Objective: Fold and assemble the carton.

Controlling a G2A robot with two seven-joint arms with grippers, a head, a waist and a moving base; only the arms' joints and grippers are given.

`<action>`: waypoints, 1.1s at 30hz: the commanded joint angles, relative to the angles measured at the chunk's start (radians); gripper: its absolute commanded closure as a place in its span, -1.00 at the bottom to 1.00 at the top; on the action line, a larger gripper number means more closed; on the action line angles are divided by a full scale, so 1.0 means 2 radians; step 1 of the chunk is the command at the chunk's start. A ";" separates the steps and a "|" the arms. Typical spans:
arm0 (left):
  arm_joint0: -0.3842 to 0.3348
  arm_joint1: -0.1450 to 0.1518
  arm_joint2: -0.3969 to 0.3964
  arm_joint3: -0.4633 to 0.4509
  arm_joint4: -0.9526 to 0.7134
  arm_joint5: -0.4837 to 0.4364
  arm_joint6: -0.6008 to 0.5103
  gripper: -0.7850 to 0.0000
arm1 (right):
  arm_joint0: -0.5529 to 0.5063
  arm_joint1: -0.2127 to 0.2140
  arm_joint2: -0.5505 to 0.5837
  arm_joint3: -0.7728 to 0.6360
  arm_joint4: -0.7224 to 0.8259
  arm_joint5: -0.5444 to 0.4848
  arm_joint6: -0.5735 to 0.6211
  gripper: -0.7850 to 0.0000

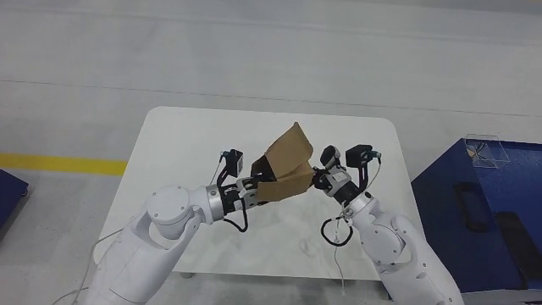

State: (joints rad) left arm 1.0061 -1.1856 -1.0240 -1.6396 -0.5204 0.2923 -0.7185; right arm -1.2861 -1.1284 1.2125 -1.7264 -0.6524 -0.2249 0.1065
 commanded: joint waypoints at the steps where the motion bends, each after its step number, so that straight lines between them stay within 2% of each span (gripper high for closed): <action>1: 0.000 0.000 0.000 0.000 -0.002 0.001 0.000 1.00 | -0.004 0.000 0.000 -0.003 0.000 -0.001 0.001 -1.00; 12: 0.001 -0.002 0.003 -0.003 -0.008 0.005 -0.004 1.00 | -0.015 -0.001 0.020 -0.011 0.016 -0.014 0.015 -1.00; 17: 0.001 -0.002 -0.004 -0.002 -0.029 0.004 -0.022 1.00 | -0.018 0.002 0.050 -0.005 0.044 -0.023 0.026 -1.00; 18: 0.001 -0.003 -0.005 -0.002 -0.037 0.004 -0.029 1.00 | -0.017 0.002 0.056 -0.003 0.051 -0.030 0.031 -1.00; 20: 0.001 -0.003 -0.008 0.002 -0.063 0.006 -0.048 1.00 | -0.019 0.006 0.071 -0.002 0.057 -0.085 0.046 -1.00; 21: -0.001 -0.003 -0.010 0.005 -0.072 0.007 -0.056 1.00 | -0.022 0.008 0.082 0.002 0.054 -0.097 0.045 -1.00; 26: -0.009 -0.005 -0.016 0.022 -0.116 0.011 -0.086 1.00 | -0.028 0.011 0.102 0.035 0.078 -0.099 0.075 -1.00; 30: -0.019 -0.007 -0.014 0.034 -0.125 0.014 -0.093 1.00 | -0.029 0.011 0.089 0.051 0.090 -0.119 0.108 -1.00; 33: -0.026 -0.008 -0.007 0.042 -0.123 0.018 -0.093 1.00 | -0.035 0.010 0.075 0.046 0.134 -0.143 0.139 -1.00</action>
State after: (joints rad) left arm 0.9590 -1.2010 -1.0424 -1.5618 -0.7681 0.3276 -0.9049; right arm -1.3526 -1.1076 1.3699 -1.6292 -0.4247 -0.4951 0.3570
